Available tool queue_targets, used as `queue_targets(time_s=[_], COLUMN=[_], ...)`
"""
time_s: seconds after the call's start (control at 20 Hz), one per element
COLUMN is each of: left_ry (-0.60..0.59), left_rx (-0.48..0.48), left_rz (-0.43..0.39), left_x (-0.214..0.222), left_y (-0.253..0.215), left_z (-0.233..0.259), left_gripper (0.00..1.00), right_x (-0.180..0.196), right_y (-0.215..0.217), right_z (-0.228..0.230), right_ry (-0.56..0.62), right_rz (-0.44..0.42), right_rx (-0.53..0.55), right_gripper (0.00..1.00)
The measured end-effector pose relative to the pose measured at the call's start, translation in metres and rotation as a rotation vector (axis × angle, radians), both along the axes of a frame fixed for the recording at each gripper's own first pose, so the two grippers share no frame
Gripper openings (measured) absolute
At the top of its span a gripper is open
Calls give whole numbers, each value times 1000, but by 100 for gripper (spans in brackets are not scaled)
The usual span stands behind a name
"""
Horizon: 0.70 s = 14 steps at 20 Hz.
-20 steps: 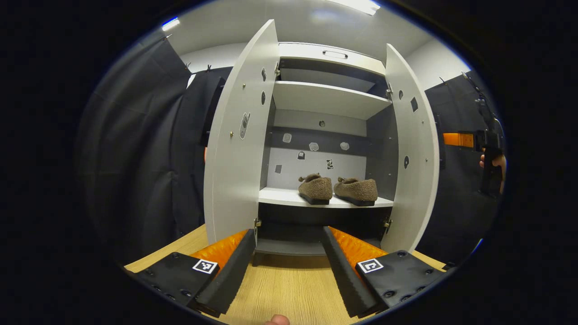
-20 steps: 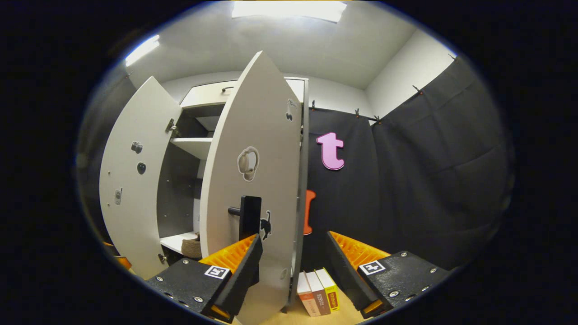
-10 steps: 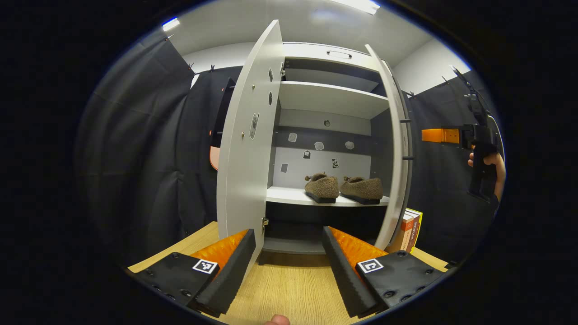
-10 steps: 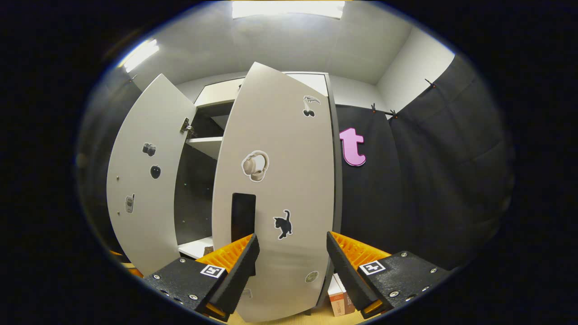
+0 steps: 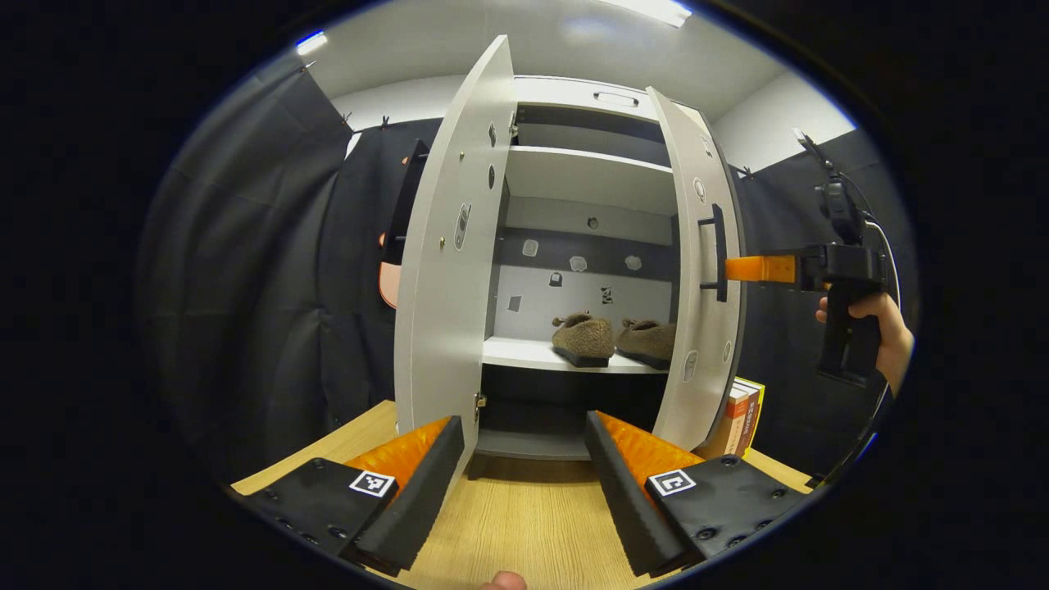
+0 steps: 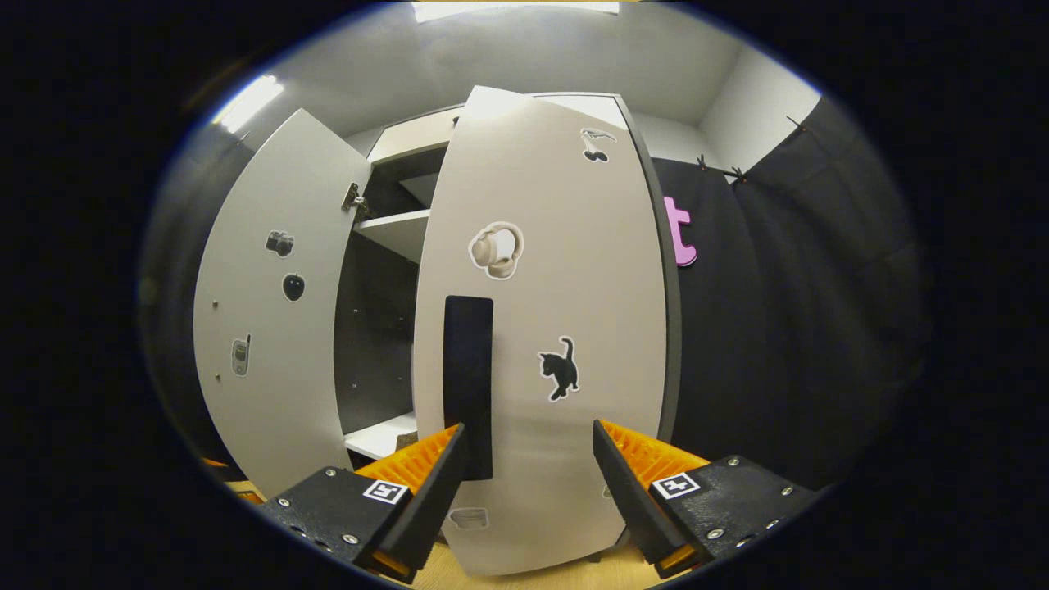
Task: Grab one shoe with the right hand and put it into the shoe cabinet, grab the other shoe with the left hand and put it into the shoe cabinet; then close the right door with the right hand and the left door with the left hand.
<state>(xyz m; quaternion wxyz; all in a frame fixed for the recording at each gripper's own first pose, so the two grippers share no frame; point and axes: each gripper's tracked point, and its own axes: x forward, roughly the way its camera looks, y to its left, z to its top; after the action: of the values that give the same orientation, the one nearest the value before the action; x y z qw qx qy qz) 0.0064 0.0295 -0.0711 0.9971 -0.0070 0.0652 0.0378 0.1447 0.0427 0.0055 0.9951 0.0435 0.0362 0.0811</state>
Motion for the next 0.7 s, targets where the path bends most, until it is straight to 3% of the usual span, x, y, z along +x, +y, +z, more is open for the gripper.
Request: queue_targets(time_s=[0.7], left_ry=[10], left_rx=[-9], left_rz=[1], left_x=[2], left_y=[4], left_z=[-6], left_gripper=[97], right_x=[39], right_y=[21], right_z=[-14], right_ry=[22], right_rz=[-7], right_rx=[-9], right_gripper=[91])
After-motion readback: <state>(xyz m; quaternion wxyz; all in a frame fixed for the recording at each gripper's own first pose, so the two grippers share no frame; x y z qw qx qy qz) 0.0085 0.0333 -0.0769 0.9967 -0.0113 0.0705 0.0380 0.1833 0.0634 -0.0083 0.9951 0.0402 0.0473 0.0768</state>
